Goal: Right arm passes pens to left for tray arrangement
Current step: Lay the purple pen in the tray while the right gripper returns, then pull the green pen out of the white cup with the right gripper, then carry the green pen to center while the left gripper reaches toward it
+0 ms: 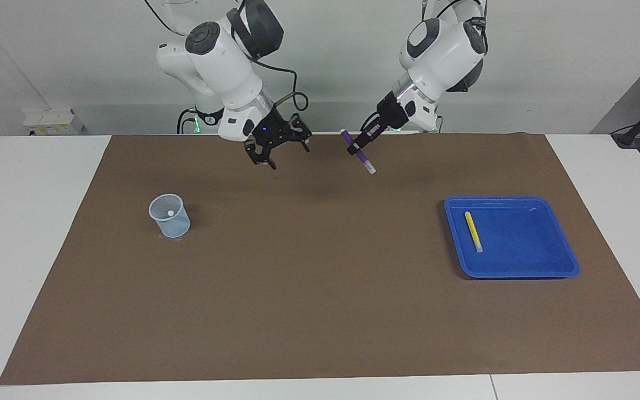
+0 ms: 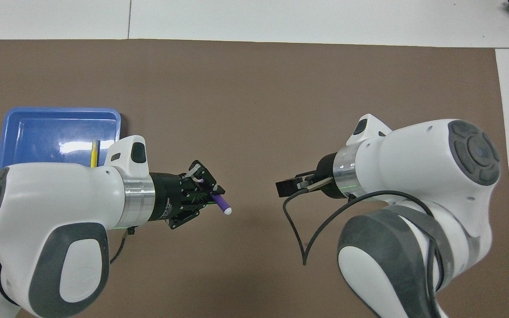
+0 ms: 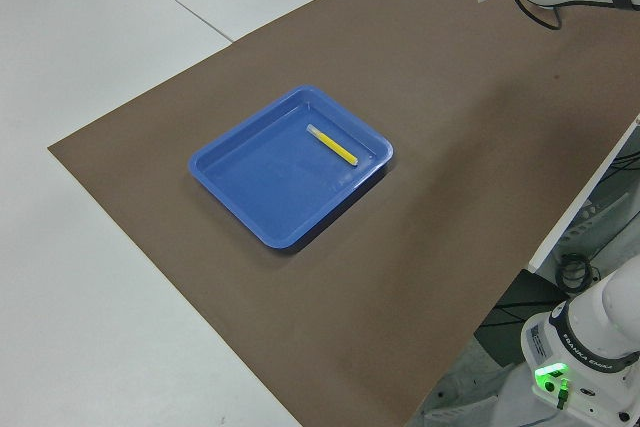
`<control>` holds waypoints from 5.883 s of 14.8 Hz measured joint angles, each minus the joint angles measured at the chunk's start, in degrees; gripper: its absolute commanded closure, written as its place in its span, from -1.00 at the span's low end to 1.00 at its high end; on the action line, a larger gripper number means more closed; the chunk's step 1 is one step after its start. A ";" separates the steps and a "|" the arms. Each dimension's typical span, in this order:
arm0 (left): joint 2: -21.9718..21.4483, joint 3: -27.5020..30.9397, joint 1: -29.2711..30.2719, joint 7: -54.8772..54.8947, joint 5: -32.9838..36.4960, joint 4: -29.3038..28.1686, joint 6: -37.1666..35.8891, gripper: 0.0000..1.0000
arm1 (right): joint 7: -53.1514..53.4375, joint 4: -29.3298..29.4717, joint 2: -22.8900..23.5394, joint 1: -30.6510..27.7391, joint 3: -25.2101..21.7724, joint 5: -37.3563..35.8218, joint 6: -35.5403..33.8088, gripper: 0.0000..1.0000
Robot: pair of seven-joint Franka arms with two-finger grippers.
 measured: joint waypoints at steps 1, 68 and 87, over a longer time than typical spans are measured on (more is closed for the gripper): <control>-0.04 0.11 1.67 5.71 2.20 0.03 -2.68 1.00 | -2.58 -0.04 0.00 -1.72 -0.06 -3.35 -1.06 -1.00; 20.09 -4.74 29.51 22.72 25.17 20.12 -13.69 -1.00 | 60.33 -6.57 -4.66 2.32 10.45 20.31 32.91 1.00; 9.01 -4.91 12.90 -48.98 21.45 14.89 -8.74 -1.00 | 63.00 -13.24 -4.35 9.88 10.17 20.46 45.36 1.00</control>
